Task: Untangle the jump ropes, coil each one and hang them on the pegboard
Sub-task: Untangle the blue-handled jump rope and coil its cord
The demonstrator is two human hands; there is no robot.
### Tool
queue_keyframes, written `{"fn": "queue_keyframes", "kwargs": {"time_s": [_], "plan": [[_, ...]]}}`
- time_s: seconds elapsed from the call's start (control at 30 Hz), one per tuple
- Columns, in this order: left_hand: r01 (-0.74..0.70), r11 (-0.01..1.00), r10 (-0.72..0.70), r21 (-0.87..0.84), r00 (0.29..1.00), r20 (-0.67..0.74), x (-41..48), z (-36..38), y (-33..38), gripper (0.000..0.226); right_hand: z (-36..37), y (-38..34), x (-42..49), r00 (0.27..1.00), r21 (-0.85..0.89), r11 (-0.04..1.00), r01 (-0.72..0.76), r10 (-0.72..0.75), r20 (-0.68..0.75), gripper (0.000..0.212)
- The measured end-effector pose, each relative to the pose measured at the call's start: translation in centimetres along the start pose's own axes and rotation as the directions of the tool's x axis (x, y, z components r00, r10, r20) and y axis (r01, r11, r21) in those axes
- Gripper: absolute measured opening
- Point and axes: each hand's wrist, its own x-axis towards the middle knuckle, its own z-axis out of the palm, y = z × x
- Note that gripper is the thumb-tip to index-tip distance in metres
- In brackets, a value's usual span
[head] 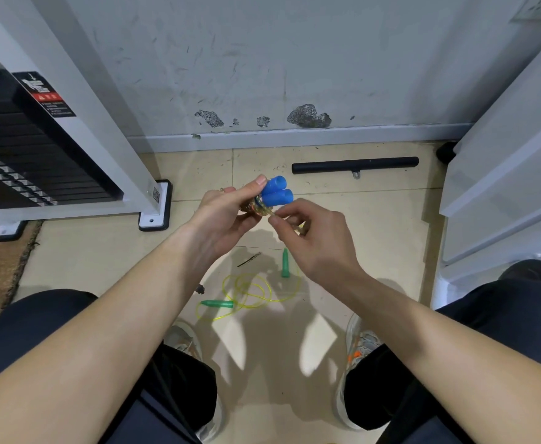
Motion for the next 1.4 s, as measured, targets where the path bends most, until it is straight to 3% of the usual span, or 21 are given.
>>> {"fn": "queue_keyframes", "kwargs": {"time_s": [0.07,0.2,0.3,0.4,0.57,0.67,0.77,0.83,0.97,1.07,1.27,1.4], "plan": [[0.016,1.0,-0.016,0.008,1.0,0.014,-0.2,-0.1,0.2,0.055,-0.7,0.5,0.7,0.999,0.012,0.999,-0.032,0.032,0.03,0.016],[0.019,0.993,-0.027,0.114,0.997,0.069,-0.4,0.0,0.7,0.036,-3.4,1.1,3.0,0.963,0.004,1.0,0.016,-0.017,0.271,0.011],[-0.025,0.968,0.005,0.252,0.997,0.077,0.0,0.2,0.4,0.062,-4.6,1.3,4.0,0.93,-0.174,0.982,0.077,-0.008,0.368,0.015],[-0.117,0.92,0.085,0.374,0.991,0.1,0.0,0.6,-0.2,0.069,-4.6,1.4,4.2,0.907,-0.322,0.943,0.087,0.058,0.416,0.02],[-0.184,0.866,0.116,0.466,0.979,0.17,-0.3,1.0,-0.7,0.09,-4.3,1.4,4.1,0.885,-0.115,0.985,-0.132,0.169,0.435,0.013],[-0.232,0.784,0.125,0.575,0.967,0.22,-0.5,0.7,-0.5,0.088,-4.1,1.5,4.1,0.871,-0.05,0.973,-0.226,0.225,0.437,0.01],[-0.237,0.798,0.112,0.554,0.962,0.251,-0.4,0.5,-0.3,0.096,-4.2,1.5,4.1,0.861,0.007,0.944,-0.33,0.298,0.413,0.01],[-0.25,0.801,0.141,0.544,0.962,0.233,-0.4,0.6,-0.3,0.089,-4.2,1.4,4.0,0.86,0.048,0.925,-0.376,0.33,0.389,0.011],[-0.148,0.887,0.088,0.436,0.984,0.155,-0.1,0.7,-0.8,0.099,-3.7,1.0,3.5,0.852,0.112,0.882,-0.457,0.399,0.338,0.019],[-0.144,0.906,0.1,0.399,0.986,0.131,0.0,1.2,-1.1,0.083,-3.6,0.5,3.0,0.823,0.175,0.832,-0.526,0.446,0.353,0.018],[-0.119,0.927,0.106,0.357,0.993,0.056,0.3,1.6,-1.2,0.093,-3.8,-0.3,2.9,0.758,0.324,0.694,-0.643,0.516,0.399,0.018],[-0.078,0.913,0.081,0.401,0.997,0.011,0.3,1.6,-1.8,0.079,-3.6,-0.4,2.7,0.72,0.291,0.669,-0.684,0.558,0.412,0.017]]}}
